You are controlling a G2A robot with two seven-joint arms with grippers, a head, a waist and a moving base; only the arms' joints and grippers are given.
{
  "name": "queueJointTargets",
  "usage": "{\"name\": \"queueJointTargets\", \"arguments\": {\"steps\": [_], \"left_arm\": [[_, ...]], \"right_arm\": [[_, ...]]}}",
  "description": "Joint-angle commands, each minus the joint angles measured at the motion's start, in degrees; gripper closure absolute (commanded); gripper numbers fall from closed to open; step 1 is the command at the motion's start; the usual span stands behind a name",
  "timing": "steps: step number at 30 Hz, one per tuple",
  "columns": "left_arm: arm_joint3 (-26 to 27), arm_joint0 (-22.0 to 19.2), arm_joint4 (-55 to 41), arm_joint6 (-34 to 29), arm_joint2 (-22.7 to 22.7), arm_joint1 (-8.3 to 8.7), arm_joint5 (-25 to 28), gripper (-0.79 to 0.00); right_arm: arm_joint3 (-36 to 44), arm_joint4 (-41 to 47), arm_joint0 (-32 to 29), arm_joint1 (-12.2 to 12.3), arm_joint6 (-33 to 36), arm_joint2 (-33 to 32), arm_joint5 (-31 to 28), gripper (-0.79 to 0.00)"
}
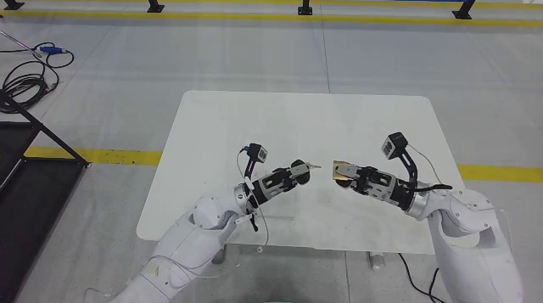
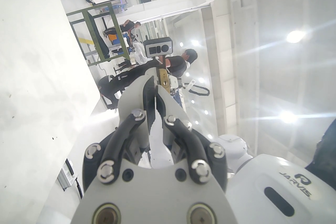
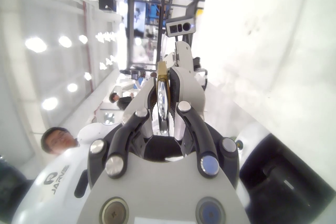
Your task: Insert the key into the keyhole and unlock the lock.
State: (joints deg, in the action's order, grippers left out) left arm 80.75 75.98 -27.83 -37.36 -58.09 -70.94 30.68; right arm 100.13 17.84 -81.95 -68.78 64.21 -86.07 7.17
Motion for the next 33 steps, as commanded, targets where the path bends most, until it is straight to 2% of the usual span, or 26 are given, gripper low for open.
{"name": "queueJointTargets", "arguments": {"steps": [1,8,21,33], "left_arm": [[0.3,0.5,-0.1,0.9,0.1,-0.1,0.8,0.0],[1.2,1.5,-0.1,2.9,0.8,-0.54,2.3,0.0],[2.7,2.2,4.3,7.2,1.5,-1.13,2.7,0.0],[3.5,2.4,8.2,9.2,1.3,-1.32,1.6,0.0]], "right_arm": [[-0.5,2.2,0.2,0.0,0.1,0.2,0.3,0.0],[-1.1,5.0,0.6,0.3,-0.3,1.0,-0.1,0.0],[1.4,-5.8,-1.1,1.3,-6.9,1.4,-6.3,0.0],[2.6,-7.1,-1.7,2.0,-6.9,2.3,-7.2,0.0]]}}
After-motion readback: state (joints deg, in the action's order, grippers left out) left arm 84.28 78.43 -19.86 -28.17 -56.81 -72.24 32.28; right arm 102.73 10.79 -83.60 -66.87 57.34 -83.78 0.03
